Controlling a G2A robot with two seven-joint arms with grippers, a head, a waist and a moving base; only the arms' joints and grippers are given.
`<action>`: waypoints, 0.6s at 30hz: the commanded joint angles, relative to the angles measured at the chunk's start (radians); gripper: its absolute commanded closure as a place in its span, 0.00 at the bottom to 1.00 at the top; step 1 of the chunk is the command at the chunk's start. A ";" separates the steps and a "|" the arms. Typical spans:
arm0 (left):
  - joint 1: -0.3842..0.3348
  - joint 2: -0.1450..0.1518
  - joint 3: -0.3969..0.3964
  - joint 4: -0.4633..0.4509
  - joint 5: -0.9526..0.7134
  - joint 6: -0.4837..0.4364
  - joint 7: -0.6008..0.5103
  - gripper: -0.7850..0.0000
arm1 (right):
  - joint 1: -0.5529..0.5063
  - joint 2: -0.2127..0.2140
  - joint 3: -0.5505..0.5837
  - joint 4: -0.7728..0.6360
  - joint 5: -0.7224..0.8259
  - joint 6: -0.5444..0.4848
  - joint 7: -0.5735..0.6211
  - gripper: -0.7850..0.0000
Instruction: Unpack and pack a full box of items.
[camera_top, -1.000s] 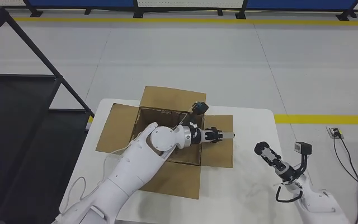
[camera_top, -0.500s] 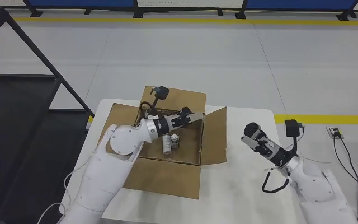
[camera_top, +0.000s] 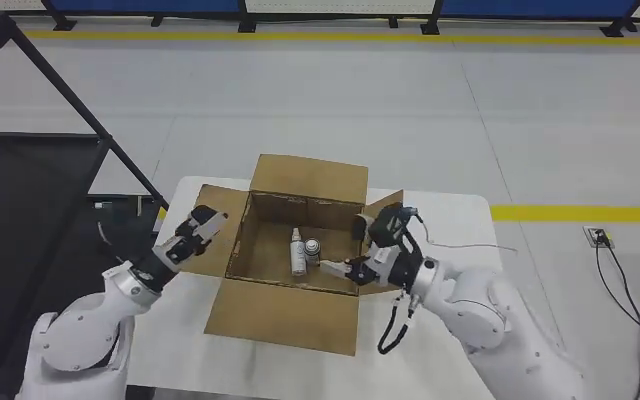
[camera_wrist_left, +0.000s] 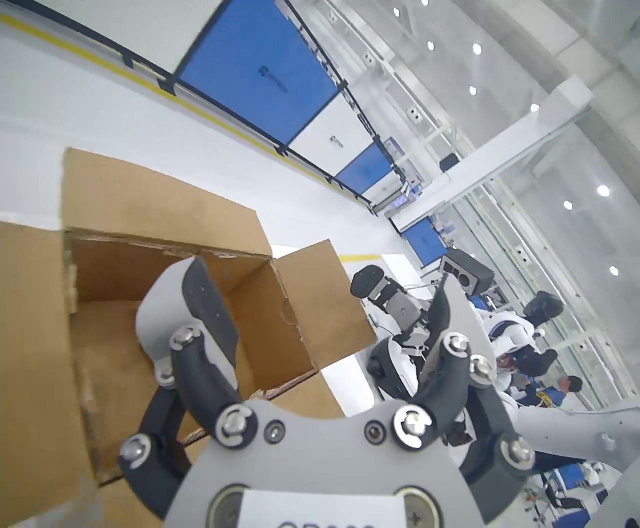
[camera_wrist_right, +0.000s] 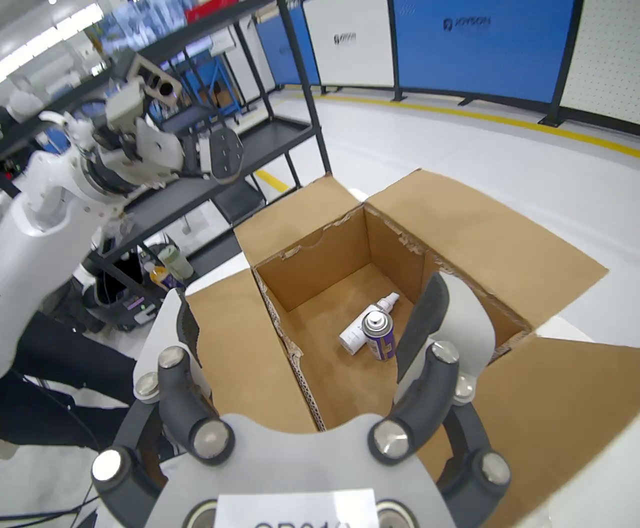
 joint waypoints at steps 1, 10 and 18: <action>0.052 0.004 -0.058 -0.010 -0.025 -0.015 0.008 0.00 | 0.064 -0.018 -0.078 0.029 -0.025 0.050 0.034 0.00; 0.134 0.014 -0.119 -0.028 -0.052 -0.048 -0.042 0.00 | 0.194 -0.067 -0.203 0.150 -0.006 0.163 0.074 0.00; 0.135 0.014 -0.117 -0.027 -0.054 -0.045 -0.041 0.00 | 0.181 -0.070 -0.210 0.157 -0.023 0.180 0.055 0.00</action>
